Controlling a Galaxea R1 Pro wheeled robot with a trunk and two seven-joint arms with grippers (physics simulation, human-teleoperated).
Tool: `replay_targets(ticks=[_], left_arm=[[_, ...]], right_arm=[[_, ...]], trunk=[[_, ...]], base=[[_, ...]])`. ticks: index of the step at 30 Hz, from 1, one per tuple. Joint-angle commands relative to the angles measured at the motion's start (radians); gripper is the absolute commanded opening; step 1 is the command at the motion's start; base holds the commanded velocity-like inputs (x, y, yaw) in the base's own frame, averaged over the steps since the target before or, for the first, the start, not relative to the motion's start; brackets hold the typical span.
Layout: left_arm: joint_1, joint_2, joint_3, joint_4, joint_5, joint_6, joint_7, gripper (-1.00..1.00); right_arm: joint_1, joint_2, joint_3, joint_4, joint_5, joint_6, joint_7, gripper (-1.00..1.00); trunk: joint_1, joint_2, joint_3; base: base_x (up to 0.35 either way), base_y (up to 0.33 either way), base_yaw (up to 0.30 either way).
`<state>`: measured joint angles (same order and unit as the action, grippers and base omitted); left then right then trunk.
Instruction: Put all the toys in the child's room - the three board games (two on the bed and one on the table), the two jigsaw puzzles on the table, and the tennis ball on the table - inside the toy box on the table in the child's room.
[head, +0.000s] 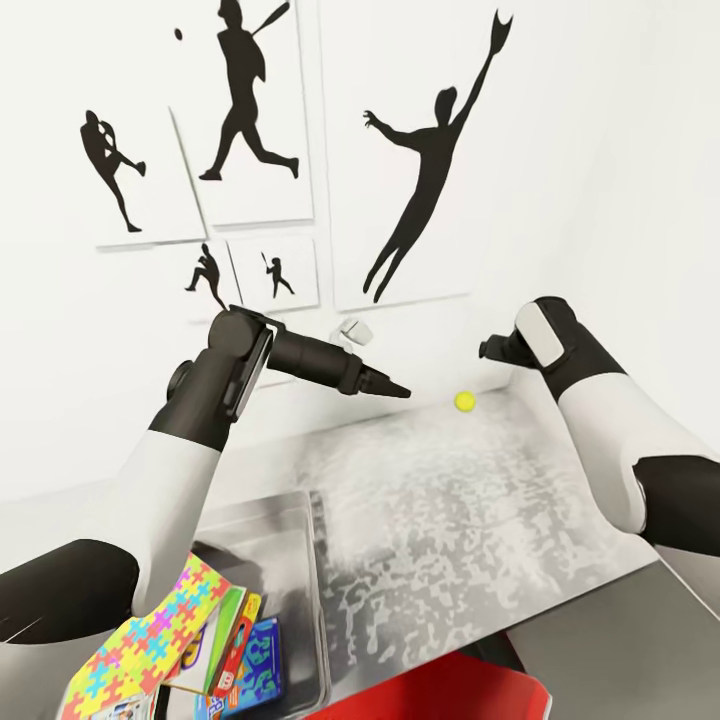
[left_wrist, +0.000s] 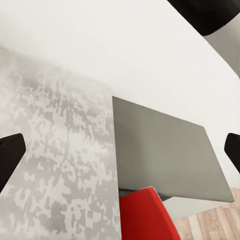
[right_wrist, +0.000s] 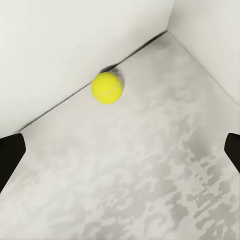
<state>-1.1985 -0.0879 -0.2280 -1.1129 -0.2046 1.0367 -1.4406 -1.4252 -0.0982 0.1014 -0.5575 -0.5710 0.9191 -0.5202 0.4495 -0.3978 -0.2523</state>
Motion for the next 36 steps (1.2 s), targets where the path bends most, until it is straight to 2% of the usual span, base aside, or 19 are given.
replay_targets(ticks=[1,13,36], left_arm=[[-0.001,-0.001,0.001,-0.001,-0.011,0.010,-0.009,1.00],[-0.024,-0.002,0.001,-0.001,-0.012,0.010,-0.009,1.00],[-0.032,0.000,-0.001,-0.001,-0.021,0.010,-0.009,1.00]], right_arm=[[-0.005,-0.002,0.008,-0.001,-0.011,0.004,-0.008,1.00],[-0.024,-0.001,0.007,-0.001,-0.012,0.006,-0.007,1.00],[-0.052,0.000,0.007,-0.001,-0.012,0.009,-0.006,1.00]], trunk=[[0.001,-0.002,-0.004],[0.001,-0.002,-0.023],[0.001,-0.002,-0.061]], base=[[0.000,0.000,0.000],[0.000,0.000,0.000],[0.000,0.000,0.000]])
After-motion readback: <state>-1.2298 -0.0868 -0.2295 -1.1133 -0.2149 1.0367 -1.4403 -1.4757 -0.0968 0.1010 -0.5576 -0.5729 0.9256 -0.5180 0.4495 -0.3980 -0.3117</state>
